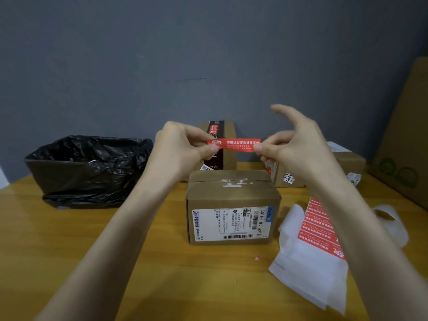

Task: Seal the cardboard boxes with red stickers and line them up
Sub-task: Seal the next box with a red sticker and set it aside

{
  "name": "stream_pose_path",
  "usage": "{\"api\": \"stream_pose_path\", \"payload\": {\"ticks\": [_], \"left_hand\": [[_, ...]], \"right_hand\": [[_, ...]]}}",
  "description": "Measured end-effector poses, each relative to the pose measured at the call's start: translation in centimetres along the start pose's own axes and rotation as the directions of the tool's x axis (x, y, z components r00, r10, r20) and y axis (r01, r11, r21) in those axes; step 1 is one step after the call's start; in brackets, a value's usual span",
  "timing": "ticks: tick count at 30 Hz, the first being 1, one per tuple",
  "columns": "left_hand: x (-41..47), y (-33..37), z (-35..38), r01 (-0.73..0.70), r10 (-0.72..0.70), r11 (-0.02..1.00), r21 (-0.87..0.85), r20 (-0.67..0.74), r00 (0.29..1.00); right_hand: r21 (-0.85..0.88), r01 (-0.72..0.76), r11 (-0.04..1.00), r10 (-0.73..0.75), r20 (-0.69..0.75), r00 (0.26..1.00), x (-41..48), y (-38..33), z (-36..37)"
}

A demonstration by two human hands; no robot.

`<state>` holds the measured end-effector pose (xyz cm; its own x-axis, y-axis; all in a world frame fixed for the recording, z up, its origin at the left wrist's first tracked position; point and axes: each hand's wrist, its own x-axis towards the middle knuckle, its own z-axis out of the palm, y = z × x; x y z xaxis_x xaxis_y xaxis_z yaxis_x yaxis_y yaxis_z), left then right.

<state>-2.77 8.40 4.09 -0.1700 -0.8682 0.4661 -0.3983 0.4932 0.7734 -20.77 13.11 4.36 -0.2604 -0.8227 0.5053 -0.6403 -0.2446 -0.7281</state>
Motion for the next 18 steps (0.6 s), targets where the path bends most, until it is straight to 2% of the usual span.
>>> {"api": "stream_pose_path", "payload": {"ticks": [2,5,8,11,14,18], "left_hand": [[0.1,-0.3,-0.2,0.041,-0.039,0.999,-0.031,0.036,0.999],[0.2,-0.7,-0.4,0.082,-0.074,0.992,-0.095,0.081,0.994],[0.4,-1.4,-0.2,0.137,-0.116,0.978,-0.158,0.135,0.984],[0.6,-2.1,0.1,0.2,-0.177,0.959,-0.201,0.13,0.976],[0.7,-2.1,0.3,0.238,-0.212,0.959,-0.155,0.168,0.963],[0.7,-2.1,0.9,0.195,-0.21,0.977,0.085,0.221,0.952]], "right_hand": [[0.024,-0.044,0.999,0.043,0.023,0.999,0.2,0.1,-0.1],[0.155,-0.144,0.977,0.126,0.118,0.985,0.3,0.6,0.0],[0.291,-0.29,0.912,0.227,0.232,0.946,0.2,1.3,0.4],[0.382,-0.39,0.838,0.304,0.266,0.915,0.2,1.8,0.6],[0.284,-0.398,0.873,0.339,0.235,0.911,0.5,2.0,0.8],[-0.008,-0.352,0.936,0.346,0.22,0.912,0.7,2.0,1.7]]}}
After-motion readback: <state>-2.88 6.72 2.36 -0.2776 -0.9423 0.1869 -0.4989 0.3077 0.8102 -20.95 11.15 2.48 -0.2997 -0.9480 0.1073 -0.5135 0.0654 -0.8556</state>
